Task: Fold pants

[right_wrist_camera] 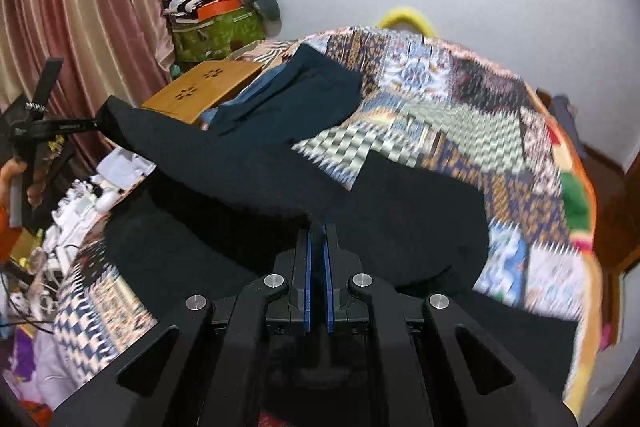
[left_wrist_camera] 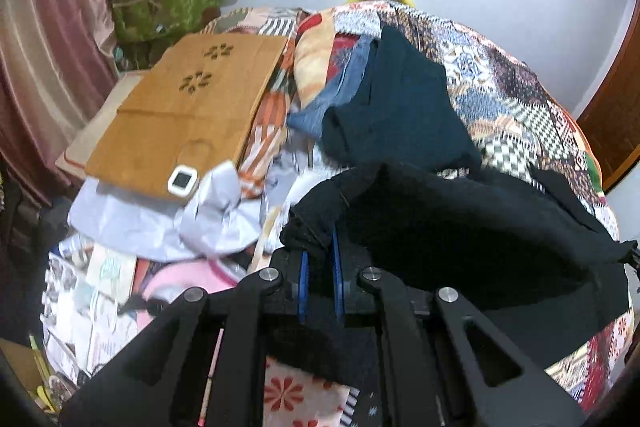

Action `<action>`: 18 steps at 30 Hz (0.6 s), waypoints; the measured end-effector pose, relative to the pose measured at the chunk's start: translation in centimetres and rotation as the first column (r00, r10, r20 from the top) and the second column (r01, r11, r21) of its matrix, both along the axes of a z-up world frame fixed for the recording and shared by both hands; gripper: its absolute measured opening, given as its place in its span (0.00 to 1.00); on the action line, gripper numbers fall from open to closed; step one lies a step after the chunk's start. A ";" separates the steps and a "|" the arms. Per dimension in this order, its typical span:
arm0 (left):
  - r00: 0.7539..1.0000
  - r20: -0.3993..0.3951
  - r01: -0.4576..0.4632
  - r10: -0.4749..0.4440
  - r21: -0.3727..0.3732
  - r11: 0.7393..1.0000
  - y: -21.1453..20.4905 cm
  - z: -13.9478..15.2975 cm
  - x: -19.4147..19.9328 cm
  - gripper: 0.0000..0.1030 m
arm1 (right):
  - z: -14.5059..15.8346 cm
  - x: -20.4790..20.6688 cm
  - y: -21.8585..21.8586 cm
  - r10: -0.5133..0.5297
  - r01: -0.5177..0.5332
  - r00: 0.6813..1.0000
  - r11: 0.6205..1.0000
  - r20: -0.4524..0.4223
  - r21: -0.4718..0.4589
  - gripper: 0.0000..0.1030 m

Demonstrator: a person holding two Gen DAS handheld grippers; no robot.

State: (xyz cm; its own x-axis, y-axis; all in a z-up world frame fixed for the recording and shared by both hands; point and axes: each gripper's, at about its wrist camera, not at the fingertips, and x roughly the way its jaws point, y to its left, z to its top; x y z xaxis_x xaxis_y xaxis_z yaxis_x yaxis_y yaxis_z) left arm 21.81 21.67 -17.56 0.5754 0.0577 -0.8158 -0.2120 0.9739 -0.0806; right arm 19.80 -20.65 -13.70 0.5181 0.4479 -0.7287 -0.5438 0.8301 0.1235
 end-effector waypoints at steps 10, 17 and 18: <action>0.986 -0.157 -0.067 0.059 -0.045 0.997 1.5 -6.6 -3.9 0.05 | -4.0 -3.0 -0.3 -0.010 0.011 0.995 1.000 -0.098 0.016 0.06; 0.989 -0.124 -0.079 0.077 -0.015 0.997 1.7 -5.5 -5.5 0.05 | -2.2 -4.2 -1.3 0.001 0.000 0.997 1.000 -0.077 0.013 0.07; 0.991 -0.115 -0.074 0.072 -0.009 0.997 1.6 -5.0 -5.5 0.05 | -1.8 -4.3 -1.4 0.002 -0.001 0.998 1.000 -0.071 0.009 0.07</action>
State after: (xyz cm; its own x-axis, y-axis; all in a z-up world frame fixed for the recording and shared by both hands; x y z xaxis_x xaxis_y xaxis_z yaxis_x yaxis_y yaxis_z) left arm 16.36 23.22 -22.58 0.4724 0.0852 -0.8773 -0.2910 0.9546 -0.0639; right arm 15.50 -22.04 -15.54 0.4648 0.4555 -0.7593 -0.5347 0.8279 0.1693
